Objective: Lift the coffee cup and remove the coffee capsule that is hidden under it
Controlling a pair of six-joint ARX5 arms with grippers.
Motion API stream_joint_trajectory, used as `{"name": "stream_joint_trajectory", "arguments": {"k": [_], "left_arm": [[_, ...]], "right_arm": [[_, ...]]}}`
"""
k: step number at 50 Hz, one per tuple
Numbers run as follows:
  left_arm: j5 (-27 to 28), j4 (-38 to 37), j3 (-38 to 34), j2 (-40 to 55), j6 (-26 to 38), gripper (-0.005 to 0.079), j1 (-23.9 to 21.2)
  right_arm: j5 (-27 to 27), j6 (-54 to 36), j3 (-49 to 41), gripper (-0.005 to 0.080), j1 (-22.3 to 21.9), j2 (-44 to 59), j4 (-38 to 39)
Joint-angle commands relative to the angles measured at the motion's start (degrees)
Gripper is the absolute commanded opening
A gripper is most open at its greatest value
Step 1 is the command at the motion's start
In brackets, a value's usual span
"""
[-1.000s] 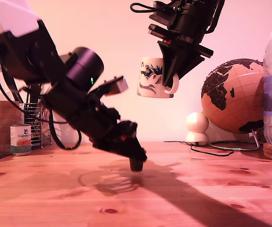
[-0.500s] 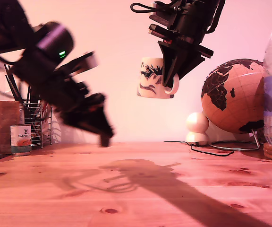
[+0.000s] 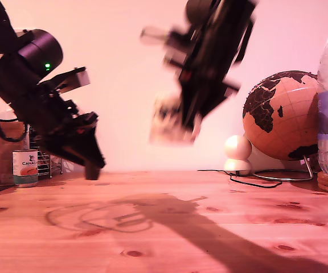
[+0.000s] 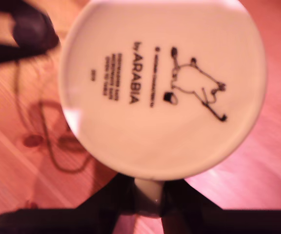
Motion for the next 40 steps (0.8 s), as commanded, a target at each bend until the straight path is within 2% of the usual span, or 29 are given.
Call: {"name": "stream_joint_trajectory", "arguments": {"k": [1, 18, 40], "left_arm": [[-0.35, -0.44, -0.09, -0.57, 0.92, 0.0170, 0.92], [-0.61, -4.31, -0.09, -0.61, 0.92, 0.0170, 4.24], [-0.33, -4.66, -0.09, -0.61, 0.90, 0.0170, 4.42]], "right_arm": [[-0.48, -0.35, 1.31, -0.0012, 1.22, 0.13, 1.14], [-0.83, 0.09, 1.31, -0.0012, 3.91, 3.48, 3.54], [-0.81, 0.13, 1.31, -0.0012, 5.01, 7.80, 2.89]]}}
